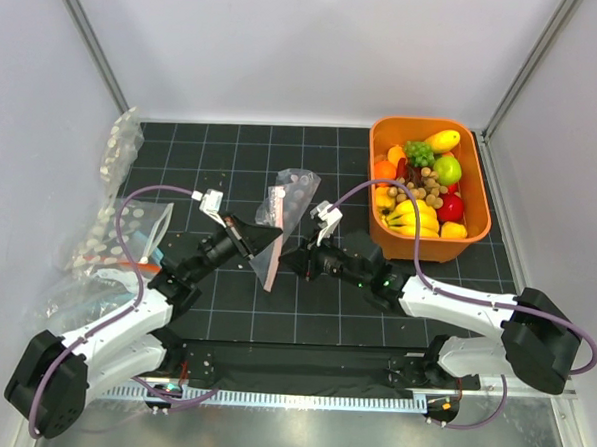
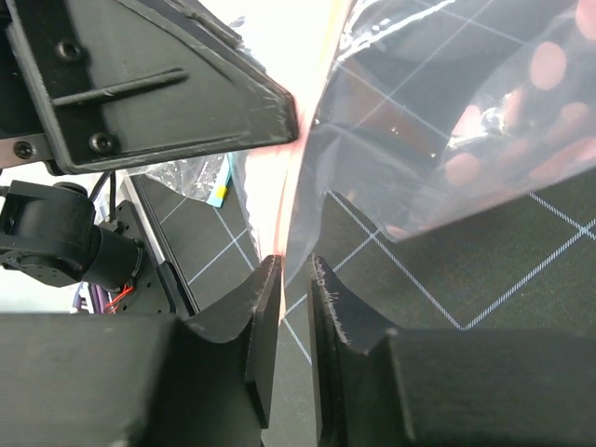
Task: Place the food in the zip-top bag and seal the zipper
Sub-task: Pick up the zipper food storage bag at the center of the board.
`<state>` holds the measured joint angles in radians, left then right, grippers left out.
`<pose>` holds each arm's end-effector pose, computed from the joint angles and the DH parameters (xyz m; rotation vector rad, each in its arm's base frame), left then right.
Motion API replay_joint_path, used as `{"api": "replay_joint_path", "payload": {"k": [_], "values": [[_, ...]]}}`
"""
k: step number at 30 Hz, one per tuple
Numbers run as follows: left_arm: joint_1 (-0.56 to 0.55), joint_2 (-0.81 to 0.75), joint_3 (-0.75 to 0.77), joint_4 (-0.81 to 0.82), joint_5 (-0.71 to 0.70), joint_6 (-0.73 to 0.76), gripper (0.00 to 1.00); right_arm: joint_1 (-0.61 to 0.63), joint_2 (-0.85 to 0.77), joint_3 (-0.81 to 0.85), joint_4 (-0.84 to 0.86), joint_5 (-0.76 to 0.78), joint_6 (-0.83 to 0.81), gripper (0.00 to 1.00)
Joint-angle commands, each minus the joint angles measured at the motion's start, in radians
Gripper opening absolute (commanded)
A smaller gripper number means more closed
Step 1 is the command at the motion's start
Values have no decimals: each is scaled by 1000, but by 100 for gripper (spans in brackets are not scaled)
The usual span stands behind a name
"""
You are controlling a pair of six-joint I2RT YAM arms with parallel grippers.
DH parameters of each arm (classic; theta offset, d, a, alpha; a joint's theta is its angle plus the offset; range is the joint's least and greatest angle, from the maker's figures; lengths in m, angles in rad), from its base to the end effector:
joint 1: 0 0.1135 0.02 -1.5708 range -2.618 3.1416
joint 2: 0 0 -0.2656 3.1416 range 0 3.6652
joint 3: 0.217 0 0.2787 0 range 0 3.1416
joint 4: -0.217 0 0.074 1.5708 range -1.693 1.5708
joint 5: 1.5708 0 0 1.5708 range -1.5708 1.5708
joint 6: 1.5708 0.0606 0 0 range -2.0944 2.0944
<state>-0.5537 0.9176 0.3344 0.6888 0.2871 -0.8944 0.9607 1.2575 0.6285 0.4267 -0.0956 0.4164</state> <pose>0.2038 -0.1462 0.2386 -0.0180 1.6299 -1.3593 0.1815 0.2698 0.2276 -0.5827 1.8119 1.0560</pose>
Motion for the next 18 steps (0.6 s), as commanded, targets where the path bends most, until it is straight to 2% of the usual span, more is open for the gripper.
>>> {"api": "replay_joint_path", "payload": {"k": [1,6,18], "values": [[5,-29,-3,35,-12,-3,0,6,-18,19,75,-19,-14,23],[5,-16,-5,44,-3,-12,1,4,-13,23,76,-35,-19,18],[5,9,-8,83,24,-41,1,6,-10,33,60,-23,-19,17]]}}
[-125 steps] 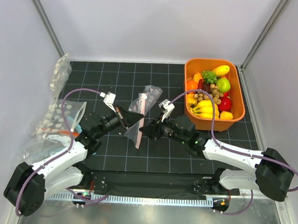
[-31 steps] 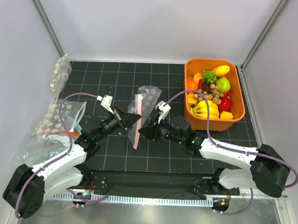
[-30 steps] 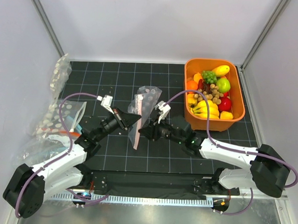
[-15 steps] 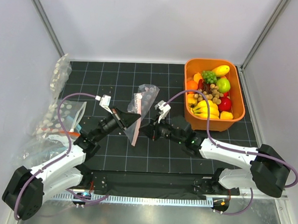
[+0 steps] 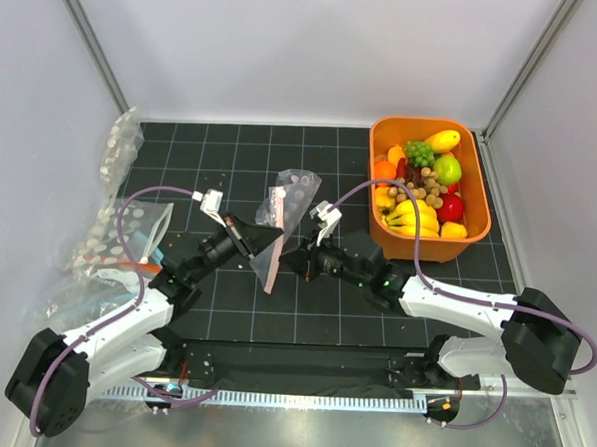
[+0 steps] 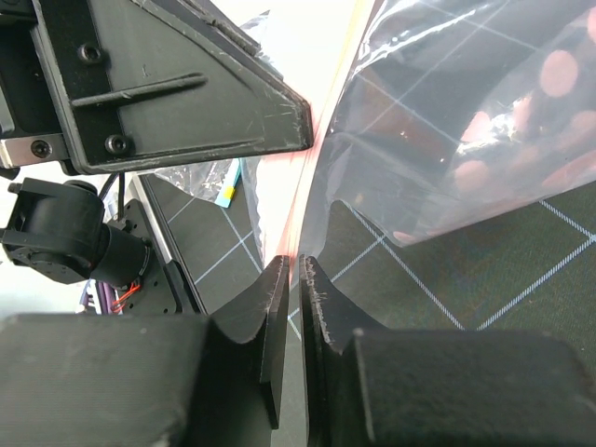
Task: Place the food in the zip-top bag and seal the zipper
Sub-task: Pick up the zipper food storage bag at the center of the board, then open the zipper of the food storage bag at the center of the board.
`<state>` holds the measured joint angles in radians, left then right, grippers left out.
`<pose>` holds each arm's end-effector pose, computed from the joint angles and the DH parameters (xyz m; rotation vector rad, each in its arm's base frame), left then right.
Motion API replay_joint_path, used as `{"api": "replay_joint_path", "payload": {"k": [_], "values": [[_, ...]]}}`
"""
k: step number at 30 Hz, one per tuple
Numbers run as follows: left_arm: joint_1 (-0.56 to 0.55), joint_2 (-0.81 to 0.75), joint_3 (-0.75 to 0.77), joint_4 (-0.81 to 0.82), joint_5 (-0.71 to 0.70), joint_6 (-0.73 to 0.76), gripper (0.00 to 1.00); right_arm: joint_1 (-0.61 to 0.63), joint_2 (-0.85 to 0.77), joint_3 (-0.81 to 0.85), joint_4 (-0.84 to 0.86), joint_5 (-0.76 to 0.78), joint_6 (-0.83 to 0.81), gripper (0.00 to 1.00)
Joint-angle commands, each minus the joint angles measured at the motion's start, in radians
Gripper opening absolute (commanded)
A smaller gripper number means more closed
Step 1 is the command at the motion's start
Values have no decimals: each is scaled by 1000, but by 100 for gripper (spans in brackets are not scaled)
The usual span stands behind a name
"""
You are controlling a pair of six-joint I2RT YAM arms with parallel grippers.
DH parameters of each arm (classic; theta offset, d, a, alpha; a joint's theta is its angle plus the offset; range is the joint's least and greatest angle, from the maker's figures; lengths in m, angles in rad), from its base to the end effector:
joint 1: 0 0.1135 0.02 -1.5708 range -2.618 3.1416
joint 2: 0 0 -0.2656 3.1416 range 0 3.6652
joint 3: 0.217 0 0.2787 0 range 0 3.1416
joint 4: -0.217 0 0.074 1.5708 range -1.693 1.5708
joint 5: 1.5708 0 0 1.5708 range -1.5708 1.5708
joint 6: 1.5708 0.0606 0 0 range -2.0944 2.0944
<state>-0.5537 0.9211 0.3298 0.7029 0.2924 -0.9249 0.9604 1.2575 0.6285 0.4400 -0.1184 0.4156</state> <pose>0.2034 -0.1463 0.2378 -0.0365 1.6305 -1.3876 0.1806 0.2707 0.2294 -0.5982 1.7969 1.0798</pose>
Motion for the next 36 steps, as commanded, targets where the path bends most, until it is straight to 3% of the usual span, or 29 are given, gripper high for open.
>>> {"api": "replay_joint_path", "payload": {"k": [1,28,36], "values": [[5,8,-3,73,22,-20,1,6,-7,33,46,0,-18,17],[5,101,-43,228,40,-110,0,14,-9,33,55,-7,-23,24],[5,116,-46,268,54,-135,0,14,-7,31,55,8,-23,38]]}}
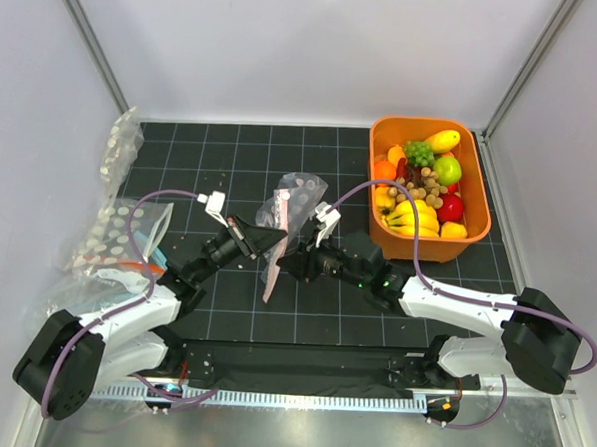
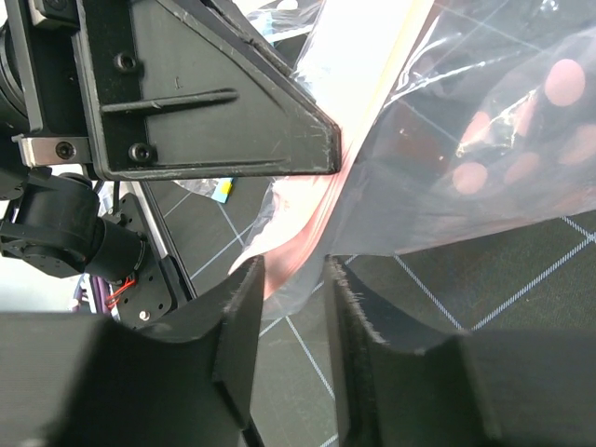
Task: Place the food in the zip-top bag and seal the zipper
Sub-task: Open the zipper of the food storage bag at the center of the board.
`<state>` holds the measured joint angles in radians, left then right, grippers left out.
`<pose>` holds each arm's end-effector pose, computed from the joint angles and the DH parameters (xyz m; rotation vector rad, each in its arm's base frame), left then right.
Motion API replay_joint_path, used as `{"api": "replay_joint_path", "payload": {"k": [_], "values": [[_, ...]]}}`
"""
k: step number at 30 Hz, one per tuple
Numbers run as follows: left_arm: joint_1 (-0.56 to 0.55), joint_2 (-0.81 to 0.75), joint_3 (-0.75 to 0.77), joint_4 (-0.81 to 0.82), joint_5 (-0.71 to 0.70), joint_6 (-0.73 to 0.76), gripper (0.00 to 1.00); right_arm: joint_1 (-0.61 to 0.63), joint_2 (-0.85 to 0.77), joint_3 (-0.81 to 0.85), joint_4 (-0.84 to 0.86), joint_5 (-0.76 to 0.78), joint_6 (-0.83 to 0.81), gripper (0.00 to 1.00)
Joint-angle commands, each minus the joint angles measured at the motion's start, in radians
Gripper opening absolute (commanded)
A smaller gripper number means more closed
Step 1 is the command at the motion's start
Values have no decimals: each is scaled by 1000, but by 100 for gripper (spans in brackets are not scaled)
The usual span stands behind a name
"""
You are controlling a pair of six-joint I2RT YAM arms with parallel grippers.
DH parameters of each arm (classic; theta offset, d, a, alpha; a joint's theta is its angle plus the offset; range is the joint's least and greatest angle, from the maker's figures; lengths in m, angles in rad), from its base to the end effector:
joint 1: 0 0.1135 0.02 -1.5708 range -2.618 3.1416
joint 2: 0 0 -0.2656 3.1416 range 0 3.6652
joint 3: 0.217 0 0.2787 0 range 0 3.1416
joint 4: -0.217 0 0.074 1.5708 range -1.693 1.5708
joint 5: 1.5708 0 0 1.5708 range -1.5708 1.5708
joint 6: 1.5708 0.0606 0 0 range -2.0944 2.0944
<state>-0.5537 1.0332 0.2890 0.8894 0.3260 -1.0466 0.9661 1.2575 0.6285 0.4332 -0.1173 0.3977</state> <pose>0.2066 -0.1505 0.2204 -0.0951 1.6258 -1.5112 0.1790 0.2715 0.2285 -0.6194 1.7946 1.0678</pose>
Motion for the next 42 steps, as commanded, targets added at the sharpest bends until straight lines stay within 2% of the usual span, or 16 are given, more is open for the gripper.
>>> {"api": "replay_joint_path", "payload": {"k": [1,7,13,16,17,19,20,22,23,24,26,29,35,39,42], "values": [[5,7,-7,83,22,-16,0,8,-7,31,62,5,-5,40],[5,18,-14,114,28,-30,0,8,-4,31,64,2,-2,40],[-2,44,-28,190,15,-49,0,8,-1,31,79,-13,12,34],[-9,65,-34,220,15,-52,0,8,0,33,82,-15,24,23],[-11,74,-33,224,15,-52,0,8,0,39,81,-19,30,14],[-14,82,-28,230,18,-53,2,8,5,48,66,-19,33,5],[-15,85,-28,230,19,-52,6,8,8,60,53,-7,27,1],[-15,93,-22,230,19,-50,35,8,2,62,24,33,24,1],[-15,93,-22,230,19,-49,35,8,-1,62,24,33,24,1],[-15,93,-22,230,18,-46,51,6,-4,62,18,66,26,1],[-15,84,-19,221,16,-30,61,8,-9,69,-16,97,23,1],[-15,44,-11,149,-4,13,67,8,-17,68,-31,113,21,1],[-15,-125,22,-137,-111,166,69,8,-23,83,-91,249,39,1],[-17,-217,50,-326,-188,267,60,3,-17,112,-177,309,69,1],[-29,-228,68,-388,-220,325,59,0,-23,115,-188,311,82,1]]}}
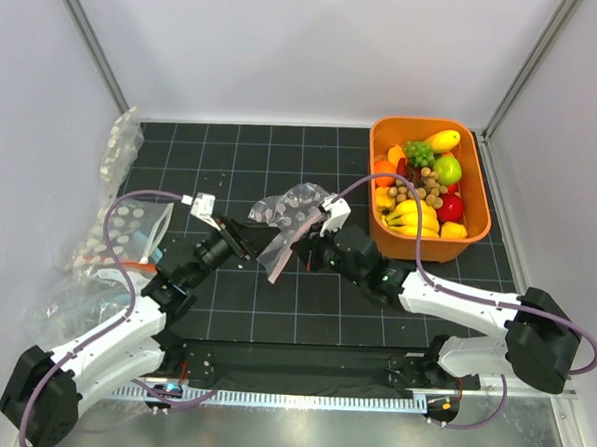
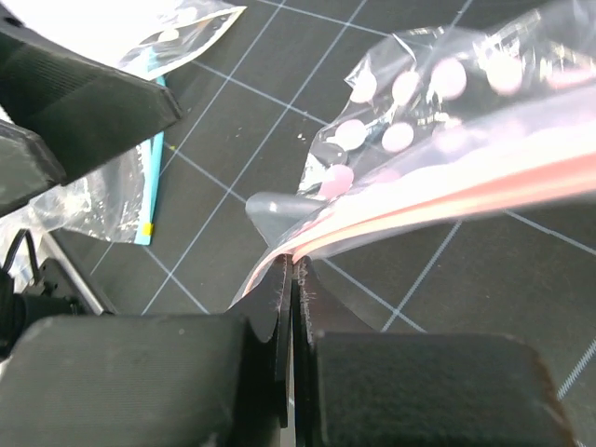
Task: Place the food in the zip-top bag and seal the zipper
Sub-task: Open the zipper of the food storage bag at the center of the board.
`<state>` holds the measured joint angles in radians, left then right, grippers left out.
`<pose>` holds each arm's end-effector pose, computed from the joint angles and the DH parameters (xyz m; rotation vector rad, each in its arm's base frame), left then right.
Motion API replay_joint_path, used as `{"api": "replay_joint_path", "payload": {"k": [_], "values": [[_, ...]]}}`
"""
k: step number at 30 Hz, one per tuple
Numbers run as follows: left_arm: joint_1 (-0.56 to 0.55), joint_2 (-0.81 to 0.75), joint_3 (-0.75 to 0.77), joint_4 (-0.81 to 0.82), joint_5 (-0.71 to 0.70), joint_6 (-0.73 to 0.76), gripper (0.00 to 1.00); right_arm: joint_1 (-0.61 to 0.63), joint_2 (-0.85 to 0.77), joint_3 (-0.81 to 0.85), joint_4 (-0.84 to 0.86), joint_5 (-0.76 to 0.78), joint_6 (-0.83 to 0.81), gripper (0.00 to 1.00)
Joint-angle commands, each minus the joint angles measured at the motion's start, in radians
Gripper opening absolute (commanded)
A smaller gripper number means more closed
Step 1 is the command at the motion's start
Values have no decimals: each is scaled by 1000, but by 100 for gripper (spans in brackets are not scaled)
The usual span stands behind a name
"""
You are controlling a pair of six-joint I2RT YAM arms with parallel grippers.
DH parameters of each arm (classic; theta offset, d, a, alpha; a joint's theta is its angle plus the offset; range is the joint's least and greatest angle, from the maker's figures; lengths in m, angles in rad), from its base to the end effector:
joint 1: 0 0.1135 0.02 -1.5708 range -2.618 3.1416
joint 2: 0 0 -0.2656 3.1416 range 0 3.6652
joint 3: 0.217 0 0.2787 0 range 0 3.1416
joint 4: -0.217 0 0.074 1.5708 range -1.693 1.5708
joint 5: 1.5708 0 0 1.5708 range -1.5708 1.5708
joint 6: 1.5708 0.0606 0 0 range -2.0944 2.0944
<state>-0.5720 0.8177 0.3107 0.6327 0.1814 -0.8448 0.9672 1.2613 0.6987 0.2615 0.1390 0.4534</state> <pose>0.1942 -0.1380 0.2443 -0.0531 1.5808 -1.2698 0.1938 0.2664 0.2323 -0.3998 1.9166 0.8359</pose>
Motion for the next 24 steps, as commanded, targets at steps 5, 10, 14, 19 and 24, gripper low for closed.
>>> {"api": "replay_joint_path", "payload": {"k": [5,10,14,19,24], "values": [[-51,63,106,-189,-92,197,62,-4,-51,48,-44,95,53,1],[-144,133,182,-283,-154,320,64,-15,-57,55,-79,103,74,1],[-218,159,212,-320,-250,377,64,-18,-59,55,-87,111,77,1],[-270,181,241,-369,-327,414,59,-24,-63,50,-85,114,85,1],[-275,204,266,-412,-391,432,53,-25,-66,44,-76,109,91,1]]}}
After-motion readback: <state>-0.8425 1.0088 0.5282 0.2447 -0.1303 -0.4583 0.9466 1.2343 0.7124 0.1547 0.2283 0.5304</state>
